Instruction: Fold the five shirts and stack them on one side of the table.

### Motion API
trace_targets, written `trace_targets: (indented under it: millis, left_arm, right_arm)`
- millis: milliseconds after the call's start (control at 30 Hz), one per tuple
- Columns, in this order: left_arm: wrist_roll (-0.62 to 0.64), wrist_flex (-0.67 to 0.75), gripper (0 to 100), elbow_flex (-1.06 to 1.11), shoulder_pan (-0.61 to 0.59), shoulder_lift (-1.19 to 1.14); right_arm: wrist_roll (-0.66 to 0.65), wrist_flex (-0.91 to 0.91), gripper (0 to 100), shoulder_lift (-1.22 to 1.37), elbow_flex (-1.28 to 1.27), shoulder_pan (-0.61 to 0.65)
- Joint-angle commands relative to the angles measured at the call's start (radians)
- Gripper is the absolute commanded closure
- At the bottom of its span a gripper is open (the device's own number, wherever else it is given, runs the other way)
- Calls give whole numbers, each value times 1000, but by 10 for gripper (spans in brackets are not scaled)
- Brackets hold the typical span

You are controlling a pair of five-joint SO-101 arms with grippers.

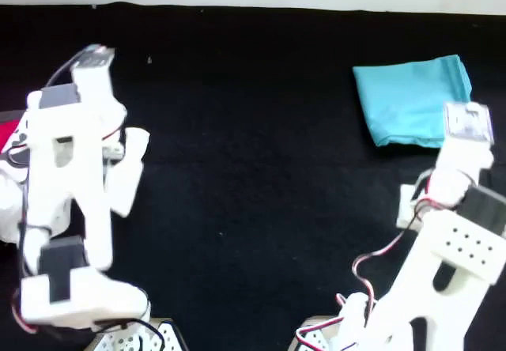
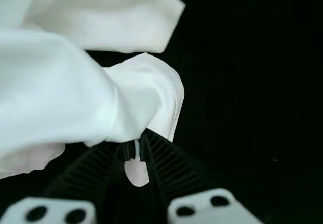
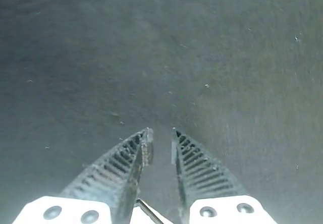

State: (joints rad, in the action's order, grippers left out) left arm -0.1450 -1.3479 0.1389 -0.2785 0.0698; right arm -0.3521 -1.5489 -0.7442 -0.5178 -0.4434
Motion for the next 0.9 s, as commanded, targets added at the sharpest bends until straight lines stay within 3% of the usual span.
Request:
trace_targets:
  millis: [0,100,333,567,867]
  left_arm:
    - [-2,-15,991,-67,143,262]
    - [-5,28,991,-99,271,415]
    - [-5,321,991,-101,521,567]
    - [-5,361,991,-30,742,535]
    - [0,471,983,59,989,338]
  right_arm:
    - [-15,82,935,-102,-165,-53]
    - [-15,130,935,-182,-309,-51]
    - [-15,194,935,-360,-473,-51]
    - [-9,170,930,-461,-478,-61]
    - [-8,71,799,-466,-470,-61]
